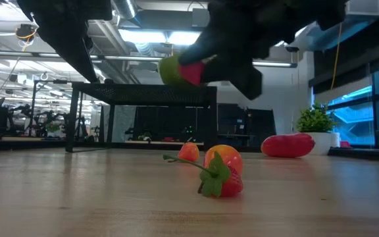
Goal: Pick & Place Fruit
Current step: Put the strawberry into the green strainer bowl on the shelf, then put the pomegranate into the green strainer bowl on the shelf
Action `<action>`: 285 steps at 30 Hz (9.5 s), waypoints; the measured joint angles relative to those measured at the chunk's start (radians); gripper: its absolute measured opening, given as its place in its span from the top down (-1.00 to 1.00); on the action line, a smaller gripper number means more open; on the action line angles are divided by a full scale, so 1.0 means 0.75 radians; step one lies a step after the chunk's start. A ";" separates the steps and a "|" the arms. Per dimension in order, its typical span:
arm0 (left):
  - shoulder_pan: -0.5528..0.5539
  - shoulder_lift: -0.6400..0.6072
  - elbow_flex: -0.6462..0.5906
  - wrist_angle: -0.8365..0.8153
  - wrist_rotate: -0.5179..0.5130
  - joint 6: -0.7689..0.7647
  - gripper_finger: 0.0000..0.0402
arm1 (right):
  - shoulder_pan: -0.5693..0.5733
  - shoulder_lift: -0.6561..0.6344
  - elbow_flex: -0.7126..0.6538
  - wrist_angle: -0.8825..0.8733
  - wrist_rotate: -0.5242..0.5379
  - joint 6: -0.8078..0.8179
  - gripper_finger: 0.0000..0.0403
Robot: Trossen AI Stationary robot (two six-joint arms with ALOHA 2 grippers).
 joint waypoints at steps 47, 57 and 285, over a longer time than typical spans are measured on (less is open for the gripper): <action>0.000 0.000 0.000 0.000 -0.001 -0.025 0.43 | -0.425 -0.400 0.001 0.229 0.281 -0.919 0.32; 0.000 0.000 0.000 0.000 -0.001 -0.025 0.43 | -0.572 -0.400 0.001 0.203 0.289 -0.942 0.33; -0.622 0.363 0.001 0.026 0.306 -1.758 -0.06 | -0.540 -0.833 -0.001 -0.824 0.103 -0.686 0.24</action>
